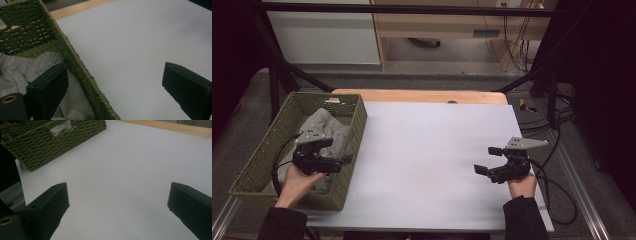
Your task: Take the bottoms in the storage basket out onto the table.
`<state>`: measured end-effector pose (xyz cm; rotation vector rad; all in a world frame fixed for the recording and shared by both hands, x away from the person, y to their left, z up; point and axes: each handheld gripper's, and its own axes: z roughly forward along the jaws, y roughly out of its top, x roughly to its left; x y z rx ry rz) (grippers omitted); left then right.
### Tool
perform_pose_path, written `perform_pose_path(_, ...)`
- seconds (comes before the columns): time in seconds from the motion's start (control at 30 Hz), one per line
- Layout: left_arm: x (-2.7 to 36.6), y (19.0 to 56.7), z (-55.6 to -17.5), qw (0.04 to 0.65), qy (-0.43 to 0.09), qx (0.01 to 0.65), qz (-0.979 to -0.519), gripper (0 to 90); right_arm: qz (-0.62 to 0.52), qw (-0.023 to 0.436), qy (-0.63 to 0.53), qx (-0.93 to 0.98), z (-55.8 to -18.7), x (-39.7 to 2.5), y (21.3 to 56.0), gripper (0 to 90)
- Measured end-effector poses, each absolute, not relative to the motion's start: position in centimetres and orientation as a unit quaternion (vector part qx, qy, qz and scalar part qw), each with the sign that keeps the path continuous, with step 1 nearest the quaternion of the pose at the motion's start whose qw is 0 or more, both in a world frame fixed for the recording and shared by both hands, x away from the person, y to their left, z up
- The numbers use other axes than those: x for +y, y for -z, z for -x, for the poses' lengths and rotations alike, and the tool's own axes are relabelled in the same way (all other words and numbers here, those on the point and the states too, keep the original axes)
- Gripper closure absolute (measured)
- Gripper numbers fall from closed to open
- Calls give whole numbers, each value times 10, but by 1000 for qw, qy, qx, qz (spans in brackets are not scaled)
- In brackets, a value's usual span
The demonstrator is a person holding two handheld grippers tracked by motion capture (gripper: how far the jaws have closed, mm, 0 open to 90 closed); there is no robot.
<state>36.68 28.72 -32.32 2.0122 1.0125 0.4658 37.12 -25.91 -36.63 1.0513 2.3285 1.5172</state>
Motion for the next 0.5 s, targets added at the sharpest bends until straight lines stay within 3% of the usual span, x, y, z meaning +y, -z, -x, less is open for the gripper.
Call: perform_pose_path(0.5,310,325,-375,394,-196,432,-787,69,-352,84,-506,783,-372,-257,367,42)
